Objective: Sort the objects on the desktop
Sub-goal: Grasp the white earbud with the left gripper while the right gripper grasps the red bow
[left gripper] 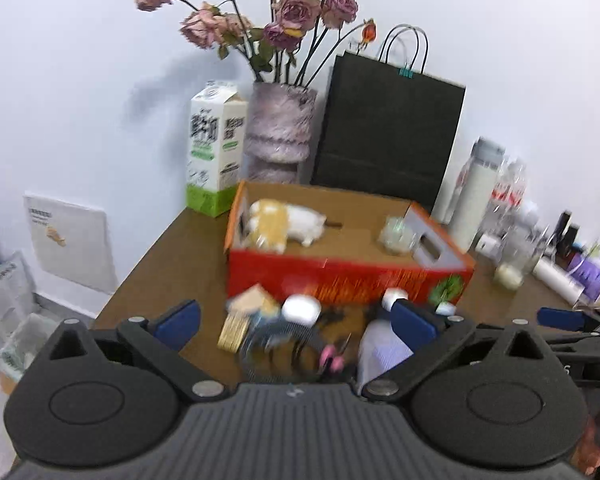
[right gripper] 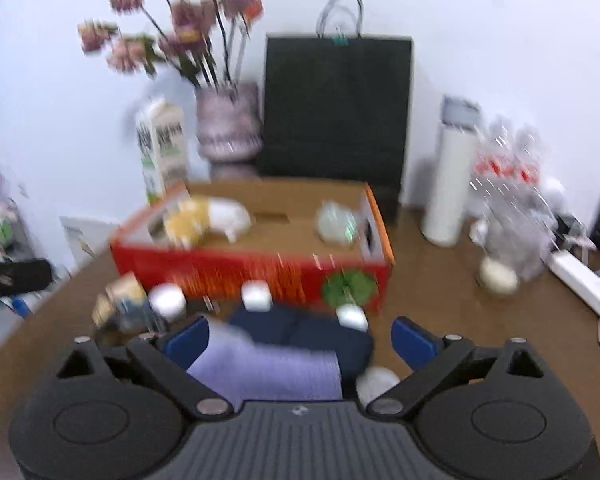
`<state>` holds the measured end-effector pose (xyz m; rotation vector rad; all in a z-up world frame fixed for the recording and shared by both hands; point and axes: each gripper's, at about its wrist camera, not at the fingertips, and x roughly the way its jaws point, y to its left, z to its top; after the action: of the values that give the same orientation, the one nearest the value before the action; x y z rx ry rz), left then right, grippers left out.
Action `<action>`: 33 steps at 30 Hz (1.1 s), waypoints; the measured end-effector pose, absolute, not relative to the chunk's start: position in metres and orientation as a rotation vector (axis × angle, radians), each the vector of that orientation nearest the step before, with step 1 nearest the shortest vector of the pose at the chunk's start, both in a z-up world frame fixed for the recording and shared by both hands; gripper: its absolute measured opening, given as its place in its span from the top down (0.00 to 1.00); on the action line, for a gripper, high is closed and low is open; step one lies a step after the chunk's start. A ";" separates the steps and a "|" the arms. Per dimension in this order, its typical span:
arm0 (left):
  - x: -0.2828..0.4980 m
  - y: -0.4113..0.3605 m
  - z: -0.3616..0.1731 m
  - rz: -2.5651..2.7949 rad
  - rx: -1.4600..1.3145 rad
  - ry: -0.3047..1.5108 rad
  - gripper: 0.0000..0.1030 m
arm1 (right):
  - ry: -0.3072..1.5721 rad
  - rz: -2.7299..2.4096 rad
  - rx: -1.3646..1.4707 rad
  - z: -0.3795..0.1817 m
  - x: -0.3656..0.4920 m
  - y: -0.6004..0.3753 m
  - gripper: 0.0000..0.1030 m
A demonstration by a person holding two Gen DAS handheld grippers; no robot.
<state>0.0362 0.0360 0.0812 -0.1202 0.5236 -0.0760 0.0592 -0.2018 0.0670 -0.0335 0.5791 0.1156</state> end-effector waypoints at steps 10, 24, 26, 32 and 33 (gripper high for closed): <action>-0.023 0.035 0.025 -0.034 -0.122 0.577 0.00 | 0.567 0.181 -0.002 0.018 -0.020 -0.197 0.05; -0.041 0.035 0.003 -0.053 -0.094 0.599 0.00 | 0.550 0.213 0.055 0.004 -0.050 -0.195 0.09; -0.031 0.036 0.006 -0.068 -0.097 0.599 0.00 | 0.562 0.220 0.072 0.004 -0.046 -0.198 0.12; 0.023 0.039 0.013 -0.090 -0.117 0.628 0.12 | 0.605 0.223 0.067 0.006 -0.019 -0.196 0.28; 0.032 0.038 0.013 -0.085 -0.110 0.633 0.15 | 0.610 0.210 0.057 0.005 -0.014 -0.195 0.28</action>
<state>0.0321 0.0376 0.0129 -0.1103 0.6330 -0.0852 -0.0138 -0.1948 0.0053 0.0569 0.6104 0.2099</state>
